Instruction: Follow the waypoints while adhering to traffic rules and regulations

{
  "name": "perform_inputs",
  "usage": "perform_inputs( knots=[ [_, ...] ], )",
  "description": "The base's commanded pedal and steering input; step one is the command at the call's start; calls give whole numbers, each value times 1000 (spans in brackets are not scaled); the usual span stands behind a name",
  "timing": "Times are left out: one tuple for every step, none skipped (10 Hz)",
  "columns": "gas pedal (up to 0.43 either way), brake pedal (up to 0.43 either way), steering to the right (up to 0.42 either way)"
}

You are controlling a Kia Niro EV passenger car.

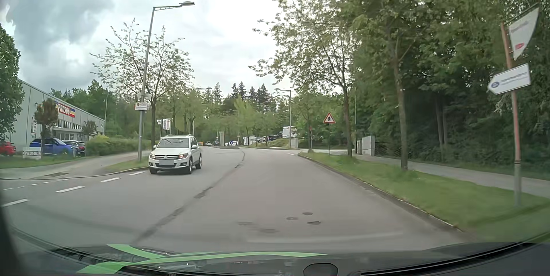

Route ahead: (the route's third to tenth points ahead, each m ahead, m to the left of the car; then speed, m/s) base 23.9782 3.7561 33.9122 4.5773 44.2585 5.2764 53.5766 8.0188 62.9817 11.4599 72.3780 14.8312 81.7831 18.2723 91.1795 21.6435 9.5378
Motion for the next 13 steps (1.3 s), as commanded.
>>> perform_inputs(
  knots=[
    [130, 0, -14],
    [130, 0, -12],
    [130, 0, -12],
    [130, 0, -12],
    [130, 0, -12],
    [130, 0, -12],
    [130, 0, -15],
    [130, 0, -16],
    [130, 0, -17],
    [130, 0, -20],
    [130, 0, -22],
    [130, 0, -23],
    [130, 0, -24]
  ],
)
